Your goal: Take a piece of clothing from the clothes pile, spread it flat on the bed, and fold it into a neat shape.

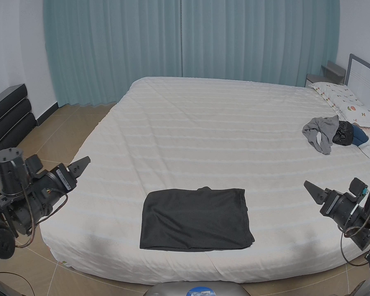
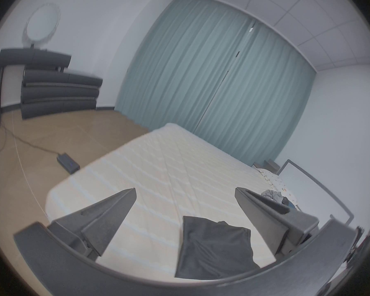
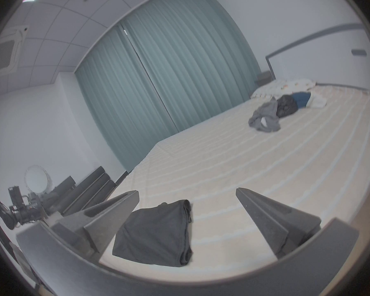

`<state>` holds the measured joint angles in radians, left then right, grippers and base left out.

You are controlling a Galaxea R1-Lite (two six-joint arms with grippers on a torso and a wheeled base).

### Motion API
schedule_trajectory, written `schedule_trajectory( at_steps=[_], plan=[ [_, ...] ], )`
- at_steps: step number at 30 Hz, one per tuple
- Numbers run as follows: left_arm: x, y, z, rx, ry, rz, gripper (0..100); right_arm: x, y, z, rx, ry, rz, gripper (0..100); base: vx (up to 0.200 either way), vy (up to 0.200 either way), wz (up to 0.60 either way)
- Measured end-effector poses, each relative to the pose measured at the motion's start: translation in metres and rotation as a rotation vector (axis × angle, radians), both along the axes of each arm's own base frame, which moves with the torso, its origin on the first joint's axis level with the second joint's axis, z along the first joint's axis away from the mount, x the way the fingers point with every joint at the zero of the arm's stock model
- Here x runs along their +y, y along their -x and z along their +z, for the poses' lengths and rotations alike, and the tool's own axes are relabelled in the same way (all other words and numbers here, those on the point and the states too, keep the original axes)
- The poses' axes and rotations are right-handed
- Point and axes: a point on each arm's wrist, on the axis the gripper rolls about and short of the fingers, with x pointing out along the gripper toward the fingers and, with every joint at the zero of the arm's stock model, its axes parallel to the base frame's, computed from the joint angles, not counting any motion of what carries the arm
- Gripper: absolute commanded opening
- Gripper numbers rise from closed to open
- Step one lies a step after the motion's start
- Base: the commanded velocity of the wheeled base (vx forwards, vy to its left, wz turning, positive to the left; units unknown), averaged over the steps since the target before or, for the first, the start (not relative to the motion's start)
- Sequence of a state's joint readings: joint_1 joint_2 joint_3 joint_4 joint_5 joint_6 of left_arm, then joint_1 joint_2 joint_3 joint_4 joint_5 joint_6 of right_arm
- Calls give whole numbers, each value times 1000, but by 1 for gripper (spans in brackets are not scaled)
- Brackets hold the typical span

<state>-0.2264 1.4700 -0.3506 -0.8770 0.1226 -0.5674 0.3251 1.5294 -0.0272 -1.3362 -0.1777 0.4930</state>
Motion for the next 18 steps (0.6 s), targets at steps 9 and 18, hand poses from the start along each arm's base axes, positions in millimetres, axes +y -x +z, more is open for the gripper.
schedule_trajectory(
  at_steps=[9,18],
  plan=[
    [22,67,24,-102,-152,38,100,-24,60,18,-15,158,-25,100,0,0,0],
    [39,144,27,-150,-315,59,100,-46,118,8,39,295,-82,100,0,0,0]
  ],
)
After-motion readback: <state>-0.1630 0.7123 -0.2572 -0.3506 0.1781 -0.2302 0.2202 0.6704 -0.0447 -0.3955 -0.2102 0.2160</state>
